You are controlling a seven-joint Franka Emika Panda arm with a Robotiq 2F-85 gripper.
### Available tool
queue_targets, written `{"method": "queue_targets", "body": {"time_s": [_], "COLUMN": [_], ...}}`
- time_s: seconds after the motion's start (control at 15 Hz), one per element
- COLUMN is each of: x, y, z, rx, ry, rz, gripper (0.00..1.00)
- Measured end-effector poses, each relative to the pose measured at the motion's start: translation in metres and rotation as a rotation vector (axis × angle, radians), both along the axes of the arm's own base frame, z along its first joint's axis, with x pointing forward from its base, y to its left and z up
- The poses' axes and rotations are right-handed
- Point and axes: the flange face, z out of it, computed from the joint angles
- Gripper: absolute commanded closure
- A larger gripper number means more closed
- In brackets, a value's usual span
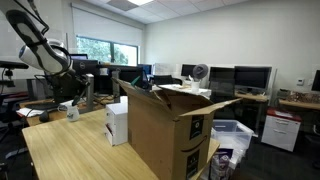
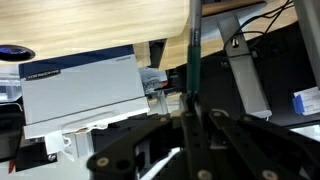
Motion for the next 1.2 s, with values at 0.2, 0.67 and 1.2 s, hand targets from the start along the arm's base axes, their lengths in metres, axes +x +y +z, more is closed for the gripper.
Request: {"method": "queue_targets", "body": {"time_s": [0.2,0.67,1.2], "x": [0.003,0.009,-0.001], "y": [-0.002,-0.009,-0.029], "z": [0.000,-0.009,-0.024], "rx": [0.007,0.012,0.044], "ry": [0.003,-0.002,-0.013], "rz": [-0.001,0.014,0.047], "gripper": [0.96,0.96,0.96]}}
